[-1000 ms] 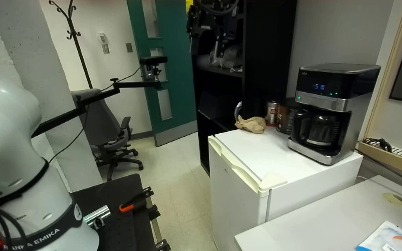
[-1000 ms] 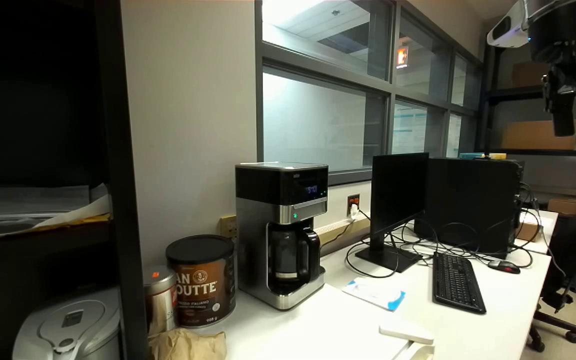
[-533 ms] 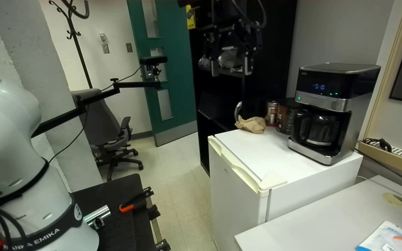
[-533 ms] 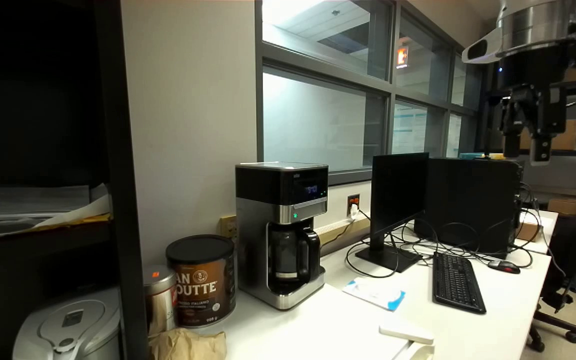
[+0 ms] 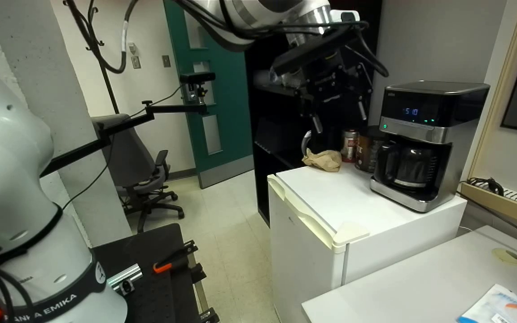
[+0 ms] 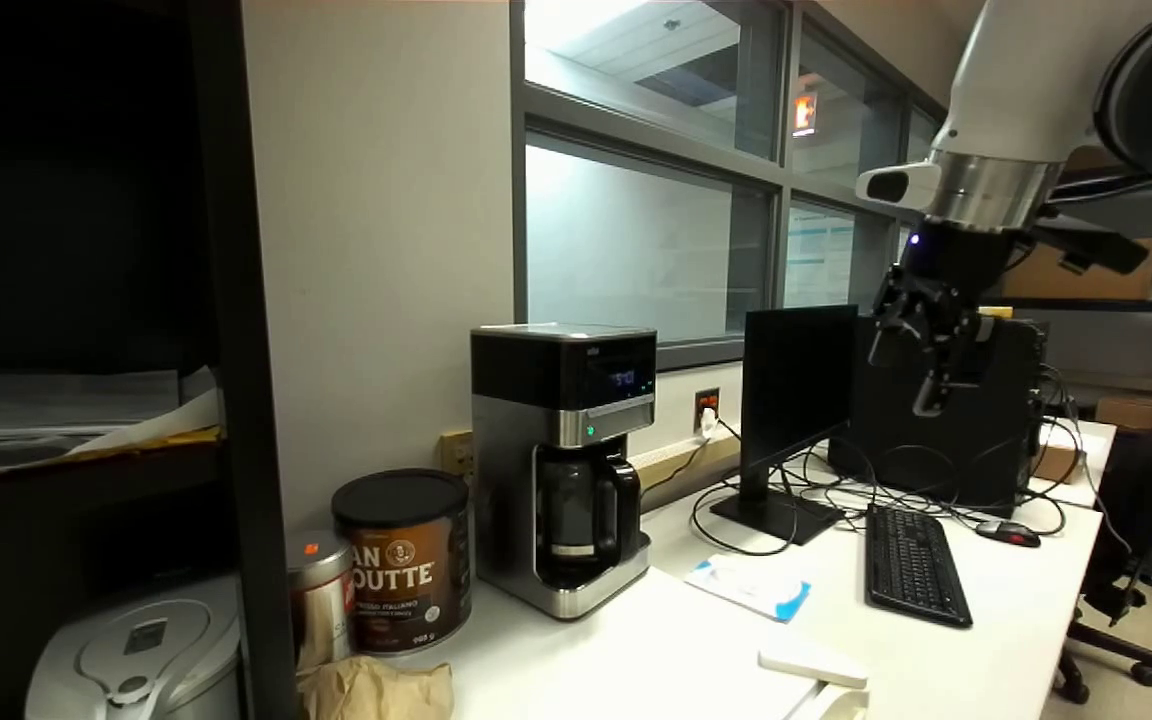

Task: Press a button on the coffeemaker.

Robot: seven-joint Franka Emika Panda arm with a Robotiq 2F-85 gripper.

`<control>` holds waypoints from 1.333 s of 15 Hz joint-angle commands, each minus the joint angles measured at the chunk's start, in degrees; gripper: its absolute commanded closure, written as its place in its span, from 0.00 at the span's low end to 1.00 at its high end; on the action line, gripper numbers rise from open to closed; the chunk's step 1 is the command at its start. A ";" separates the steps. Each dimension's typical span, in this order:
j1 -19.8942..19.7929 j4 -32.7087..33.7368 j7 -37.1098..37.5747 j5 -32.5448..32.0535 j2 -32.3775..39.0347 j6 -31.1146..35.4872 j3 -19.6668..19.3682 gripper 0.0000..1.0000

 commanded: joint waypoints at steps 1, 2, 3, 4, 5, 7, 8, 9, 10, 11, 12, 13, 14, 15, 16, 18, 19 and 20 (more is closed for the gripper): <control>-1.72 0.20 -2.21 -7.87 5.49 12.94 -0.30 0.00; -2.36 0.56 -1.50 -10.98 7.06 16.72 -0.39 0.00; -2.92 1.29 -1.32 -14.04 8.77 19.96 -0.58 0.00; -3.43 2.10 -0.45 -17.74 10.49 23.19 -0.85 0.00; -3.75 3.16 0.54 -21.91 12.19 26.18 -1.45 0.00; -4.31 6.07 3.10 -30.66 15.49 31.50 -2.73 0.00; -4.31 7.77 4.67 -34.74 17.02 33.66 -3.56 0.00; -4.11 9.94 6.26 -38.62 18.77 35.32 -4.42 0.25; -3.85 11.90 7.95 -42.03 20.22 36.83 -5.28 0.28; -3.54 13.94 9.56 -44.52 21.75 38.06 -5.94 0.34; -3.32 15.93 11.31 -47.19 23.08 39.36 -6.68 0.42; -3.02 17.95 13.01 -49.34 24.49 40.18 -7.20 0.50; -2.67 20.13 14.97 -51.51 25.98 40.99 -7.73 0.57; -2.48 21.94 16.44 -52.76 27.39 41.54 -7.96 0.66; -2.40 23.57 17.92 -54.08 28.53 42.15 -8.26 0.72; -2.51 26.41 20.25 -55.72 30.85 43.23 -8.49 0.88; -2.44 27.77 21.33 -56.35 32.04 43.46 -8.58 0.94; -2.38 29.14 22.48 -57.10 33.18 43.95 -8.74 1.00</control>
